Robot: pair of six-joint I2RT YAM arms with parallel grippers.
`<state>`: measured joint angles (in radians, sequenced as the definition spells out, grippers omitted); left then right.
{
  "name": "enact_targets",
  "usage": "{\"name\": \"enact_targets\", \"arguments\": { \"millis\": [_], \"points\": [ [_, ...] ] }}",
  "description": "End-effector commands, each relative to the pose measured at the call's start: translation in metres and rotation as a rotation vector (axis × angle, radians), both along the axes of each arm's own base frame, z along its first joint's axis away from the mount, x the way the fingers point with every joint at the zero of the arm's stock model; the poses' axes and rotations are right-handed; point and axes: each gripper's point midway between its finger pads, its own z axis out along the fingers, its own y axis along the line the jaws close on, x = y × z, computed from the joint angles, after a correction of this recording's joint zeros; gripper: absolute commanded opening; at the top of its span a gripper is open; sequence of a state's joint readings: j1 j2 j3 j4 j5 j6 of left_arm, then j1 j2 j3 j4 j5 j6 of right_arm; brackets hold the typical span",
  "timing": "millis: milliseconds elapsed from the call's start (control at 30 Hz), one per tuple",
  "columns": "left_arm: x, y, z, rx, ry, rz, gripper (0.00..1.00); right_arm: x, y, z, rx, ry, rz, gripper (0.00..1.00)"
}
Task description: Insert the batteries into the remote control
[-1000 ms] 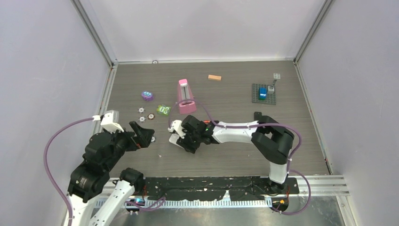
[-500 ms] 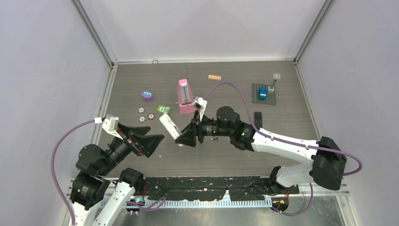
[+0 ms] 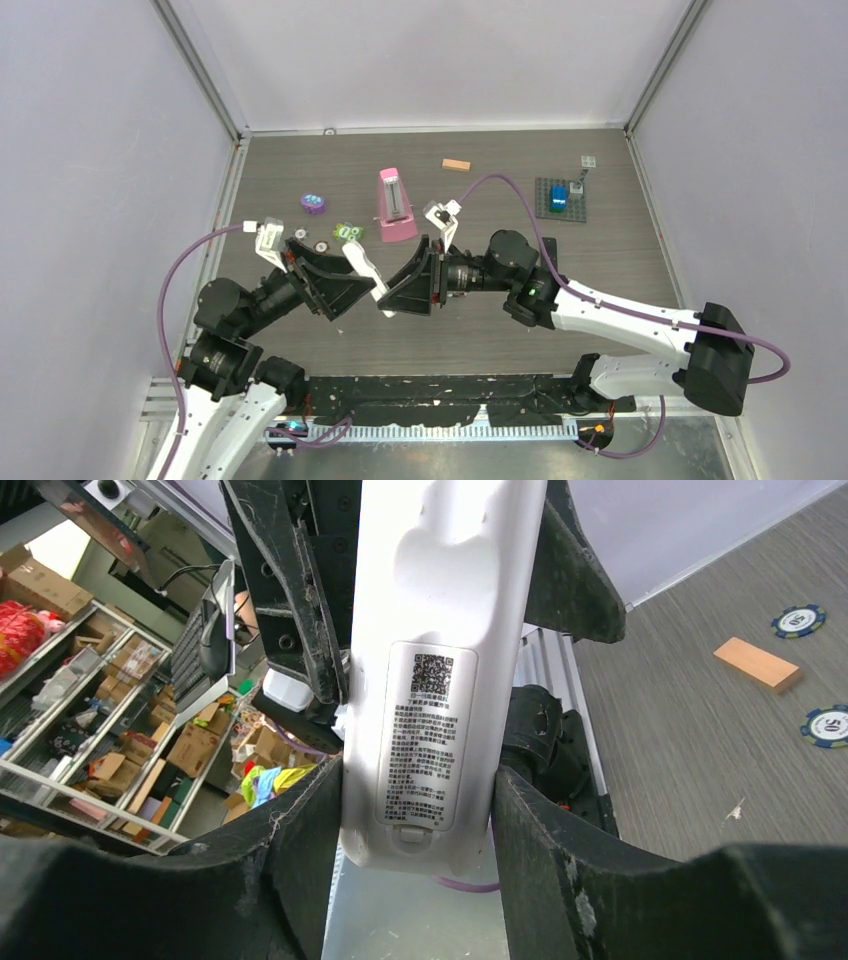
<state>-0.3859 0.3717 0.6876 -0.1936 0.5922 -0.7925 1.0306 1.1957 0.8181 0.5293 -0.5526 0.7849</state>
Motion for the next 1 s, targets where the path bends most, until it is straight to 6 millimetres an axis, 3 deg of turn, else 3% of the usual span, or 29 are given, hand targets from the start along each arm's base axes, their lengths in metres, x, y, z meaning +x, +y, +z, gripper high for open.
{"name": "enact_targets", "arguments": {
  "millis": [0, 133, 233, 567, 633, 700, 800, 933, 967],
  "points": [
    [-0.003, -0.006, 0.026, -0.141, -0.013, -0.054, 0.98, -0.012, -0.005, 0.025, 0.087, -0.025, 0.046, 0.32],
    [-0.002, -0.01, 0.03, -0.225, 0.018, -0.091, 0.95, -0.011, -0.003, 0.018, 0.084, -0.013, 0.054, 0.33],
    [0.0, -0.012, 0.025, -0.235, 0.048, -0.098, 0.84, -0.009, -0.001, 0.016, 0.088, -0.005, 0.047, 0.33],
    [0.007, -0.01, 0.011, -0.235, 0.076, -0.054, 0.15, 0.003, 0.003, 0.0, 0.037, 0.05, -0.015, 0.42],
    [0.007, -0.01, 0.011, -0.225, 0.069, -0.056, 0.06, 0.006, 0.003, -0.003, 0.028, 0.064, -0.038, 0.47],
    [0.011, -0.01, 0.004, -0.195, 0.087, -0.037, 0.0, 0.01, 0.001, -0.005, 0.024, 0.063, -0.068, 0.59],
    [0.02, -0.006, -0.009, -0.13, 0.129, 0.024, 0.0, 0.018, -0.002, -0.017, -0.022, 0.036, -0.116, 0.85],
    [0.045, 0.016, -0.047, 0.006, 0.255, 0.237, 0.0, 0.033, -0.017, -0.039, -0.137, 0.006, -0.231, 0.97],
    [0.051, 0.025, -0.06, 0.056, 0.299, 0.3, 0.0, 0.045, -0.022, -0.045, -0.171, 0.009, -0.303, 0.98]
  ]
}}
